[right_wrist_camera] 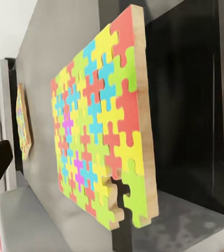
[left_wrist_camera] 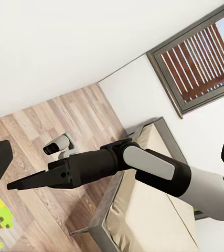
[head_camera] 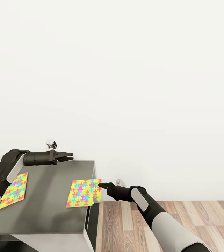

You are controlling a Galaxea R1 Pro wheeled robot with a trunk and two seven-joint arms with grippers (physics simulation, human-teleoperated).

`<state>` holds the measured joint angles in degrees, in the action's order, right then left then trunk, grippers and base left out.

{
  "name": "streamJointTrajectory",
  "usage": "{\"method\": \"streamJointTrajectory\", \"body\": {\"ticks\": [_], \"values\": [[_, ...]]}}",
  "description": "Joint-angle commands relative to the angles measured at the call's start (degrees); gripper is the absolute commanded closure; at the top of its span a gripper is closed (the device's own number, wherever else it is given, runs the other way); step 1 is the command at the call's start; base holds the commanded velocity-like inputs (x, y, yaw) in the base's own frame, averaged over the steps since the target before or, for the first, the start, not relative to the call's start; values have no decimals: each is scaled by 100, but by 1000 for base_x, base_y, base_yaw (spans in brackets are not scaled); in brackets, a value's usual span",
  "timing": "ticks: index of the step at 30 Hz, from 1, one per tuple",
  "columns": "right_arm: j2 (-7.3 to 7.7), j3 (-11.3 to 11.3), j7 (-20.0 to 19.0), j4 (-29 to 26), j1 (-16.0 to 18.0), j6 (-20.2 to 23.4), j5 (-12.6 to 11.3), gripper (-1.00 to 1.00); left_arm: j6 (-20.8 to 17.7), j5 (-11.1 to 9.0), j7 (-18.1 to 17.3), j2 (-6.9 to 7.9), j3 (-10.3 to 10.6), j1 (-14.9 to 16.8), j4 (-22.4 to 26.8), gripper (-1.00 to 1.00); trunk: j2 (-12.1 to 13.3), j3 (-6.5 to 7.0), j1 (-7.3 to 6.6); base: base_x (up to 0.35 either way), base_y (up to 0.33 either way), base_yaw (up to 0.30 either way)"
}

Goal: Put all the toys in the child's room - the three board games (two on the bed and one on the table), the two jigsaw puzzles on the table, and the tennis ball on the table - inside the toy box on the table in the child's room.

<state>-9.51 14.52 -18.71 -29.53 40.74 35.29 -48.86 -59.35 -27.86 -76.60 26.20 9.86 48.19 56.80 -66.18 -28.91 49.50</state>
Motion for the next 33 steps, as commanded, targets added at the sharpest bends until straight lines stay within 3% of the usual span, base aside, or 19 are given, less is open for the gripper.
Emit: {"method": "streamJointTrajectory", "body": {"ticks": [1,7,11,33], "values": [[1,6,-10,0,4,13,-2,-100,-50,-18,-13,4,15,6,-2,-100,-46,-24,23,0,0,0],[2,7,-10,0,4,13,-1,-100,-50,-21,-13,7,10,6,-2,-100,-286,-132,155,0,0,0],[1,7,-10,0,4,13,3,-100,-50,-20,-13,8,8,6,-2,-100,-286,-132,155,0,0,0],[1,7,-10,0,4,5,25,-100,-50,-24,-13,8,7,6,-2,-100,-1169,-527,638,0,0,0]]}}
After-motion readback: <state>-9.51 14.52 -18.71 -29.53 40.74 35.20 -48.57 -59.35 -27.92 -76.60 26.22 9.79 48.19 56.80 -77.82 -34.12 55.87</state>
